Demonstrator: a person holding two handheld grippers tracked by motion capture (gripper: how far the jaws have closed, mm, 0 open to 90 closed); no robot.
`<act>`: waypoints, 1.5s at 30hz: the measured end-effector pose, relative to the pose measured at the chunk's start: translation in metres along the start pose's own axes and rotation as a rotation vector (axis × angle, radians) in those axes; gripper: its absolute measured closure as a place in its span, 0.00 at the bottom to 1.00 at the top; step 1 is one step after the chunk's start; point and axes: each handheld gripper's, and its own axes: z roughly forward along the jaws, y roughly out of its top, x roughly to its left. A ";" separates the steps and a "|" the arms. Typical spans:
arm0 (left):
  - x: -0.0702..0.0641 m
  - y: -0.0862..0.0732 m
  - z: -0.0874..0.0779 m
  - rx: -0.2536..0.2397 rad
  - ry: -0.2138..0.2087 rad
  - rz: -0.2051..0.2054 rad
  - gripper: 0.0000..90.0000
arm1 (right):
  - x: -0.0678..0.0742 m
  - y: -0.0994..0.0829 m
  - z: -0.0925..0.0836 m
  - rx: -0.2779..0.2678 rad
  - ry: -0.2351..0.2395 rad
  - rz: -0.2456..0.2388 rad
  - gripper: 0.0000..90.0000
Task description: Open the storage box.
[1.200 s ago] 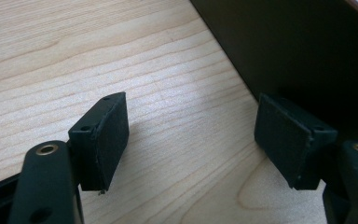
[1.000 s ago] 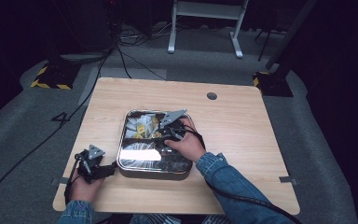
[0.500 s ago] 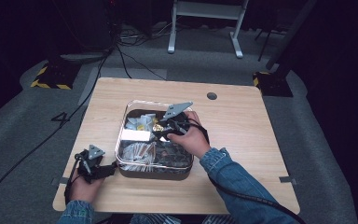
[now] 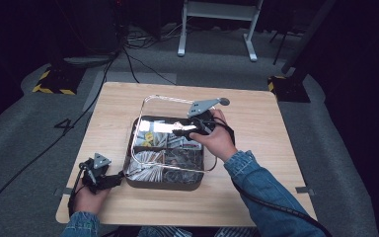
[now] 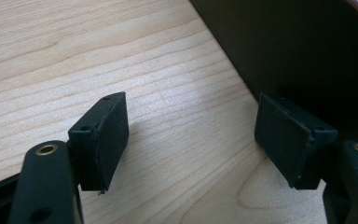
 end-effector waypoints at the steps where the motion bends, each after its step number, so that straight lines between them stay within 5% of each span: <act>1: 0.000 0.000 0.000 0.000 0.000 0.000 0.29 | -0.002 0.000 -0.003 -0.003 -0.005 0.002 0.65; 11: 0.000 0.000 0.000 0.001 0.000 0.000 0.29 | -0.022 -0.004 -0.039 -0.021 -0.037 0.003 0.65; 24: 0.002 0.000 0.000 0.001 -0.002 0.000 0.28 | -0.057 -0.032 -0.087 -0.020 -0.118 0.070 0.65; 45: 0.004 0.001 0.001 0.006 0.001 -0.002 0.25 | -0.110 -0.077 -0.134 0.041 -0.242 0.153 0.65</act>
